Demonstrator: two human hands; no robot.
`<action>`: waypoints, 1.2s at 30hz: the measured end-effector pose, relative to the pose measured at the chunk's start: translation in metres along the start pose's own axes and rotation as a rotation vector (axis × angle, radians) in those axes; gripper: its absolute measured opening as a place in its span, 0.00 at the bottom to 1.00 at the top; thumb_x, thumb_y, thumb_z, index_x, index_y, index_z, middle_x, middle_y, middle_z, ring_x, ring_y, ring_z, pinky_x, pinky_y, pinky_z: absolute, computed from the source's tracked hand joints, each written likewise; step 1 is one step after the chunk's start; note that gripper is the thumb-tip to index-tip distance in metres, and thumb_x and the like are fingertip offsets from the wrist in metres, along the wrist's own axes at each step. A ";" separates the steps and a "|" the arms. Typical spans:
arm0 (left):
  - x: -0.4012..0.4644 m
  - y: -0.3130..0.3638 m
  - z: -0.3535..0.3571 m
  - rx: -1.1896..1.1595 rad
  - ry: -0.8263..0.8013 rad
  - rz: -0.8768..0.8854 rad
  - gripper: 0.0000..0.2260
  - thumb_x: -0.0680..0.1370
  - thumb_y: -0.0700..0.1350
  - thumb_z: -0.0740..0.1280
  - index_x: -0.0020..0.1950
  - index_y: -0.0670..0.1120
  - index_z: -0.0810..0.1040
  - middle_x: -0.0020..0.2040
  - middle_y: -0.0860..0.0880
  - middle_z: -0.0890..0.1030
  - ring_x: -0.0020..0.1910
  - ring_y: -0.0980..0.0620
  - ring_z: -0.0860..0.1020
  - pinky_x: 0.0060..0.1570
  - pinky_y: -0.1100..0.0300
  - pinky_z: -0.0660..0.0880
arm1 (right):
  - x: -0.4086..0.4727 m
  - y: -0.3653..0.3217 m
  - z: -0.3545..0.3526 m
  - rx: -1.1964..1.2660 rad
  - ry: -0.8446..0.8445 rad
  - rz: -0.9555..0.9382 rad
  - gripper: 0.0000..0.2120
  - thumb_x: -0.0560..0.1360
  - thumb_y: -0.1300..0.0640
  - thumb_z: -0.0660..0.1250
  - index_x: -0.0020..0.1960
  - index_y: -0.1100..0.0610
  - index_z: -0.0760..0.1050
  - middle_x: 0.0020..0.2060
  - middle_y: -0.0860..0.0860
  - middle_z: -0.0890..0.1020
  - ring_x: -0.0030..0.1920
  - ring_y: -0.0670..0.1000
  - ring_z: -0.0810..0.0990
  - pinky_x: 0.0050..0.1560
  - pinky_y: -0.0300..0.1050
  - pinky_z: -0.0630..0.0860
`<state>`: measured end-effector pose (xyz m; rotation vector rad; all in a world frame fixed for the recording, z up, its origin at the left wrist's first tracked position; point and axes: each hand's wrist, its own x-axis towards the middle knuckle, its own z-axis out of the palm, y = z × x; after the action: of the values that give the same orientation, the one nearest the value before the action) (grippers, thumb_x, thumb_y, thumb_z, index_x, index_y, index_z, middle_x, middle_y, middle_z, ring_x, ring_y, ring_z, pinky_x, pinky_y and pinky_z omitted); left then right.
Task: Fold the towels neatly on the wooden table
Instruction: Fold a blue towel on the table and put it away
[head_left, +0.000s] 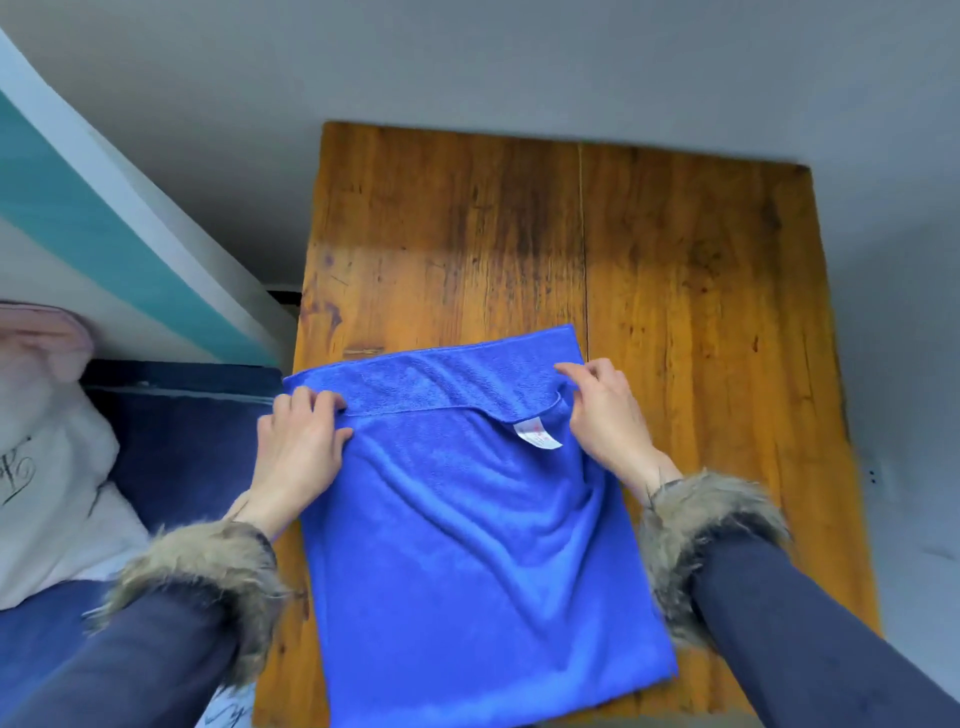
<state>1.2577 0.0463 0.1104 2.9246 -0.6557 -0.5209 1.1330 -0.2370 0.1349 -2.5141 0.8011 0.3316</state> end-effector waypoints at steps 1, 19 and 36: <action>0.002 0.000 -0.002 0.015 -0.018 -0.039 0.13 0.73 0.43 0.70 0.55 0.40 0.75 0.52 0.39 0.73 0.51 0.38 0.70 0.45 0.46 0.66 | 0.007 0.003 0.002 -0.053 -0.036 -0.056 0.20 0.76 0.66 0.56 0.65 0.53 0.72 0.58 0.54 0.71 0.59 0.56 0.68 0.51 0.49 0.70; 0.011 -0.020 -0.018 -0.148 -0.058 0.059 0.06 0.72 0.42 0.72 0.38 0.46 0.76 0.72 0.45 0.65 0.73 0.43 0.59 0.62 0.45 0.67 | 0.055 0.025 -0.013 -0.224 -0.033 -0.473 0.04 0.74 0.62 0.66 0.44 0.63 0.74 0.68 0.59 0.70 0.71 0.59 0.64 0.65 0.57 0.69; 0.003 -0.021 -0.042 -0.409 -0.048 0.031 0.08 0.75 0.40 0.68 0.39 0.51 0.73 0.39 0.55 0.76 0.39 0.58 0.71 0.42 0.62 0.66 | 0.047 0.001 -0.038 0.062 -0.143 -0.248 0.08 0.76 0.56 0.65 0.38 0.53 0.71 0.43 0.47 0.72 0.48 0.49 0.67 0.47 0.39 0.61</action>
<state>1.2838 0.0647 0.1455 2.5224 -0.5251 -0.6382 1.1730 -0.2795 0.1502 -2.4641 0.4315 0.3899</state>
